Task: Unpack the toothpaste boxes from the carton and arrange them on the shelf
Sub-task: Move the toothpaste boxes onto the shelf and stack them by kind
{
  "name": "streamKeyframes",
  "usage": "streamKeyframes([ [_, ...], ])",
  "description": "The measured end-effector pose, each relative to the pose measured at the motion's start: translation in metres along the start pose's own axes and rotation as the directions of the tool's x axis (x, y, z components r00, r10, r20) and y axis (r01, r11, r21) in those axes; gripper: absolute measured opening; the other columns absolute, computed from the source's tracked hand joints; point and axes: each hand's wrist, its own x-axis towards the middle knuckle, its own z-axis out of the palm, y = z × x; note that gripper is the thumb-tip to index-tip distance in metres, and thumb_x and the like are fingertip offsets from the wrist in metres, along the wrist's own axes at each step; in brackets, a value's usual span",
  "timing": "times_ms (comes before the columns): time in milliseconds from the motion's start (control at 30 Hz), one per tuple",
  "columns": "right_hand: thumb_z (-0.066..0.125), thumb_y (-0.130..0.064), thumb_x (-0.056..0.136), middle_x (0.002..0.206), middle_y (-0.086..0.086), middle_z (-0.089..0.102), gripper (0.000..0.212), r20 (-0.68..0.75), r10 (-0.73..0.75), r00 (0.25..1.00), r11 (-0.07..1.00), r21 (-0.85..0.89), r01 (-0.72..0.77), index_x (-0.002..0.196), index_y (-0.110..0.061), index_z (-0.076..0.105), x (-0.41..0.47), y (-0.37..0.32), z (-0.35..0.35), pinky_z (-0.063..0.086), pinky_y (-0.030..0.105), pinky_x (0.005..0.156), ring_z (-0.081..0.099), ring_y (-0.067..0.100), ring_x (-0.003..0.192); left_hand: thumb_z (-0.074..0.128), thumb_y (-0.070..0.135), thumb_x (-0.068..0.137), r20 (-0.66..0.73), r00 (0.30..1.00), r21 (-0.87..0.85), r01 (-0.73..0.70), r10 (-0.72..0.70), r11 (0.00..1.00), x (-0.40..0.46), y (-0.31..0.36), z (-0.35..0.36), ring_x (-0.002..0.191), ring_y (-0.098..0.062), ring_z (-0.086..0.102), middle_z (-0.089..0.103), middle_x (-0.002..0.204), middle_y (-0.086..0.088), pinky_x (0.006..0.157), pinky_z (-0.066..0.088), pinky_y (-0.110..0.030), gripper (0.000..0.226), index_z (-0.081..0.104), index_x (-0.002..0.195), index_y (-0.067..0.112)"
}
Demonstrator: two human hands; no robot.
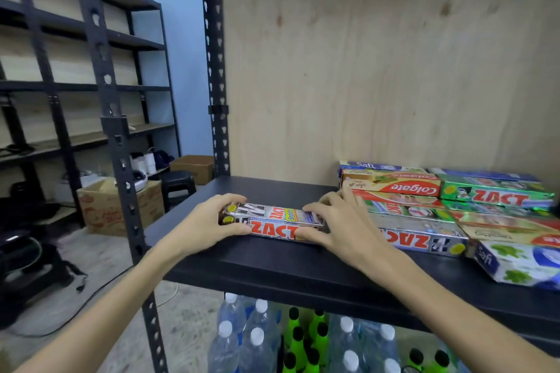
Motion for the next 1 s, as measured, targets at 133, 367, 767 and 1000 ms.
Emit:
streamKeyframes([
  [133,0.043,-0.062,0.098,0.128,0.010,0.051,0.055,0.096,0.121,0.988,0.993,-0.023,-0.119,0.144,-0.033,0.043,0.045,-0.007,0.024,0.036,0.038,0.099,0.041,0.026,0.119,0.076,0.047,0.083,-0.037,0.998,0.080,0.052,-0.049,0.995,0.043,-0.016,0.000,0.118,-0.009,0.057,0.058,0.135,0.003,0.100,0.045,-0.024,0.072,0.048,0.145,0.023],
  [367,0.056,-0.045,0.099,0.125,0.013,0.062,0.042,0.123,0.202,0.972,0.950,0.215,-0.225,0.130,-0.016,0.051,0.131,-0.007,0.075,0.046,0.041,0.091,0.056,0.032,0.112,0.072,0.036,0.091,-0.083,0.988,0.111,0.138,-0.129,0.984,0.118,-0.050,0.002,0.128,-0.020,0.053,0.056,0.141,-0.004,0.104,0.039,-0.027,0.069,0.043,0.151,0.017],
  [767,0.073,-0.028,0.090,0.103,0.008,0.066,0.073,-0.067,0.294,0.953,0.824,0.524,-0.217,0.140,-0.022,0.020,0.182,0.013,0.129,0.053,0.042,0.086,0.063,0.030,0.097,0.084,0.034,0.080,-0.258,0.944,-0.008,0.213,-0.207,0.977,0.188,-0.098,0.012,0.086,-0.004,0.052,0.066,0.113,-0.003,0.071,0.042,-0.019,0.060,0.053,0.126,0.011],
  [1000,0.076,-0.033,0.086,0.088,0.006,0.064,0.075,-0.115,0.336,0.935,0.840,0.485,-0.242,0.134,-0.024,0.020,0.185,0.017,0.137,0.054,0.046,0.079,0.061,0.030,0.085,0.085,0.041,0.076,-0.302,0.947,0.059,0.131,-0.107,0.990,0.193,-0.107,0.016,0.096,-0.015,0.060,0.065,0.111,-0.003,0.086,0.054,-0.037,0.053,0.053,0.111,0.017],
])
